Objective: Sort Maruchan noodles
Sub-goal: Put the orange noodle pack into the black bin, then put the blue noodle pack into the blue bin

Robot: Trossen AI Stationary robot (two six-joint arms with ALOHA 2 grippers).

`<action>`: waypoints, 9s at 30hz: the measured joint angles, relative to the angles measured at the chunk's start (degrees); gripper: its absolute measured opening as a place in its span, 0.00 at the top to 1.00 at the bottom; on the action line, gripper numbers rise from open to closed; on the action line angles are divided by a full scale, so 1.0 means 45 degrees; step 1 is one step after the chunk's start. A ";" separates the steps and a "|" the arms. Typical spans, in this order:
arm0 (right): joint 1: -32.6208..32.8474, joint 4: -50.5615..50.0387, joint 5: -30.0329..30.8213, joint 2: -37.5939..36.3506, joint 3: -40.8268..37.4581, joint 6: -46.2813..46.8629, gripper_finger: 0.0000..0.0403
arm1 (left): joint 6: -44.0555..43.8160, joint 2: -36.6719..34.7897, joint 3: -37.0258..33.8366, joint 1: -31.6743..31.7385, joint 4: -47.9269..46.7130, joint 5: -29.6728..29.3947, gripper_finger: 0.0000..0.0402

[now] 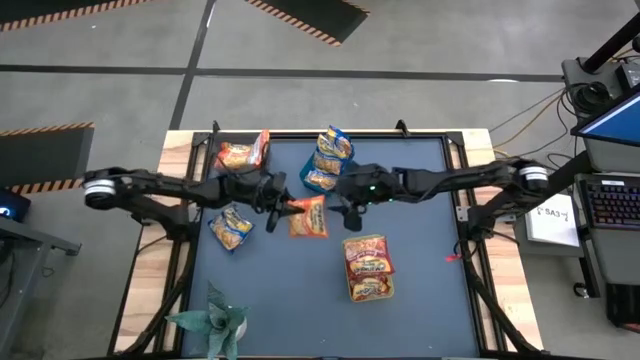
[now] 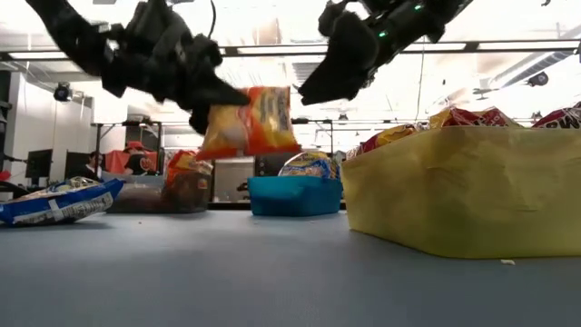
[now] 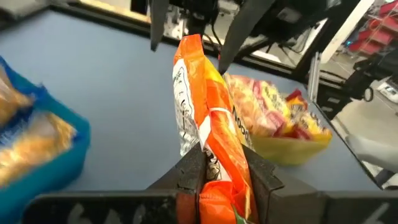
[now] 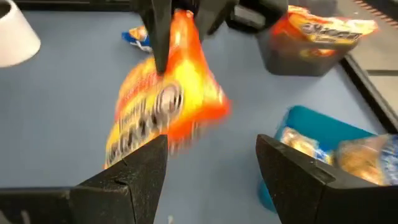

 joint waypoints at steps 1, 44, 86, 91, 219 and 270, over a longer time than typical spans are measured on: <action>-0.0063 -0.0036 0.0000 -0.0300 -0.0200 -0.0094 0.42 | 0.0148 -0.0355 0.0277 0.0000 -0.0706 -0.0177 0.88; -0.0625 0.4450 0.0316 -0.2531 -0.3456 -0.0275 0.42 | -0.2088 -0.3042 0.2310 0.5328 -0.9980 -1.3199 0.88; -0.0625 0.4640 0.0316 -0.2526 -0.3456 0.0061 0.42 | 0.1082 -0.3015 0.5229 0.5615 -1.5026 -1.1517 0.68; -0.0623 0.4645 0.0316 -0.2526 -0.3456 0.0062 0.42 | 0.0401 -0.2491 0.4837 0.6086 -1.5054 -1.1680 0.79; -0.0620 0.4649 0.0306 -0.2521 -0.3860 0.0128 0.42 | 0.0347 -0.3167 0.2916 0.2803 -2.0501 -0.3900 0.57; -0.0625 0.4654 0.0311 -0.2521 -0.3957 0.0265 0.42 | 0.1348 -0.0714 0.3924 0.1025 -2.0262 -0.1158 1.00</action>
